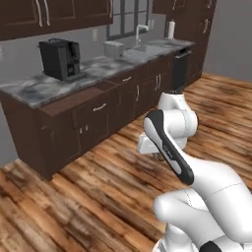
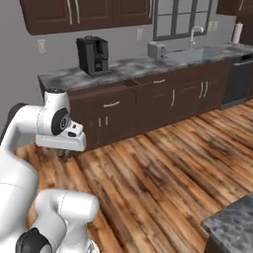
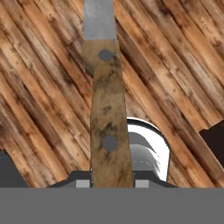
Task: Pick up the metallic utensils from the counter and place them in the open drawer. Make sure not to pick up any wooden utensils.
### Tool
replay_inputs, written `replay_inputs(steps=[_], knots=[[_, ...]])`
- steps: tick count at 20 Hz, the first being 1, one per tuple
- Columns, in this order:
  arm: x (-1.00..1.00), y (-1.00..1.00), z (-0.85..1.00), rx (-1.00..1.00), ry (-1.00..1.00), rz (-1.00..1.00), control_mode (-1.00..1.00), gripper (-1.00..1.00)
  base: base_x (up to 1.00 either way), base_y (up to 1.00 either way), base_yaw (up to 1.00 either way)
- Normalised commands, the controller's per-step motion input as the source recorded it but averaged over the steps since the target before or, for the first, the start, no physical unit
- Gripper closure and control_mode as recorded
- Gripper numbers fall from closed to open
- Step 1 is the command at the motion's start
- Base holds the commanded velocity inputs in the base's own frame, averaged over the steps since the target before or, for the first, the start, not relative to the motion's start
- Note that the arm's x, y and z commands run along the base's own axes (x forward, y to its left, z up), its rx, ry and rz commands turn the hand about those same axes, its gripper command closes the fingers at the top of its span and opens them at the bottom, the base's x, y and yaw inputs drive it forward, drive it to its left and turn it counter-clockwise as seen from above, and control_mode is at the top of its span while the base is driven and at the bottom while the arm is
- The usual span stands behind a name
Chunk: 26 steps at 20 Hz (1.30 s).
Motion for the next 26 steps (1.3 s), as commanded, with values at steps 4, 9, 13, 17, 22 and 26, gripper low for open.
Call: replay_inputs(steps=[4,9,13,17,22,26], knots=[[0.0,0.0,0.0,0.0,0.0,0.0,1.0,1.0,1.0,0.74,-0.59],[0.0,0.0,0.0,0.0,0.0,0.0,1.0,1.0,1.0,0.74,-0.6],[0.0,0.0,0.0,0.0,0.0,0.0,1.0,1.0,1.0,0.7,-0.62],[0.0,0.0,0.0,0.0,0.0,0.0,1.0,1.0,1.0,0.69,-0.63],[0.0,0.0,0.0,0.0,0.0,0.0,1.0,1.0,0.94,0.7,-0.6],[0.0,0.0,0.0,0.0,0.0,0.0,1.0,1.0,0.53,0.5,-0.56]])
